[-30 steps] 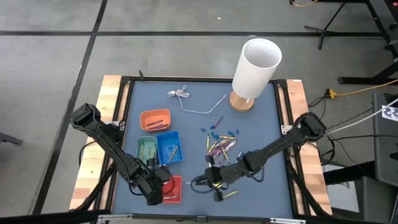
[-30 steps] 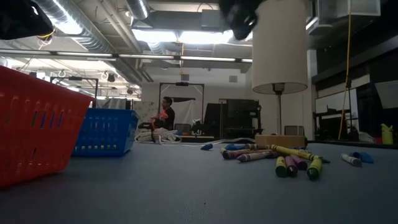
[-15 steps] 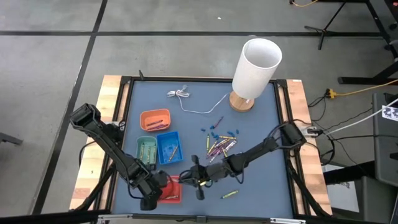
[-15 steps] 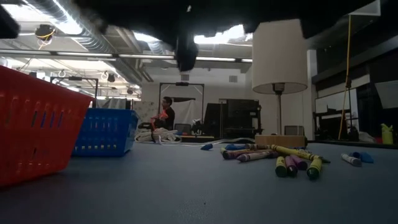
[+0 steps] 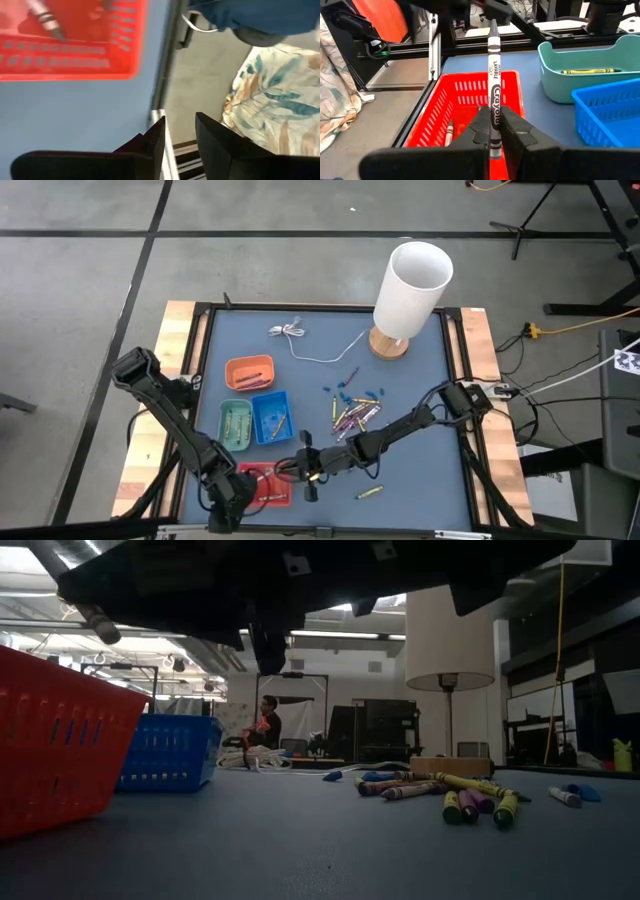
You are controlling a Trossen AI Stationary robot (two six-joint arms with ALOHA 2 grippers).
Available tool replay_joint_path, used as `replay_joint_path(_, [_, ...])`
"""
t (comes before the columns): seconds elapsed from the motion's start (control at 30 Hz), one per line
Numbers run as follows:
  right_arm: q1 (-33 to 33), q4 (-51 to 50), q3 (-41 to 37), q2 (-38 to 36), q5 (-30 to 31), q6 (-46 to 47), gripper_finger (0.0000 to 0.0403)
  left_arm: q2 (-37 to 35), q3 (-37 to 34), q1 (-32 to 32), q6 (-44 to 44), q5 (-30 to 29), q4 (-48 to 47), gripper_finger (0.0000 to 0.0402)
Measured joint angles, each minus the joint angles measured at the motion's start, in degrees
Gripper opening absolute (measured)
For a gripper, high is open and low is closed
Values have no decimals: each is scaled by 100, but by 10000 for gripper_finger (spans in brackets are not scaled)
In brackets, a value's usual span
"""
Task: Sort crayons
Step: Put the gray crayon into the orange basket, then put the green crayon into the blue green bin
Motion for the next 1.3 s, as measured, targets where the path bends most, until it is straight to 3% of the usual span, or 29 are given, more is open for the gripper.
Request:
replay_joint_path(0.47, [-35, -110, -2, 0, -47, 10, 26, -9, 902, -137, 31, -1195, 19, 92])
replay_joint_path(0.73, [-35, -118, -2, 0, -48, 11, 113, -9, 914, -81, 33, -1628, 29, 92])
replay_joint_path(0.87, [-35, -252, -2, -70, -60, -66, 134, -9, 914, -36, 294, -2047, 48, 92])
replay_joint_path(1.03, [-22, -1292, -9, -534, -12, -459, 138, -9, 914, -16, 345, -3338, 50, 92])
replay_joint_path(1.3, [-14, -4650, -9, -2101, 441, -618, 138, -8, 914, 229, 321, -5341, 75, 92])
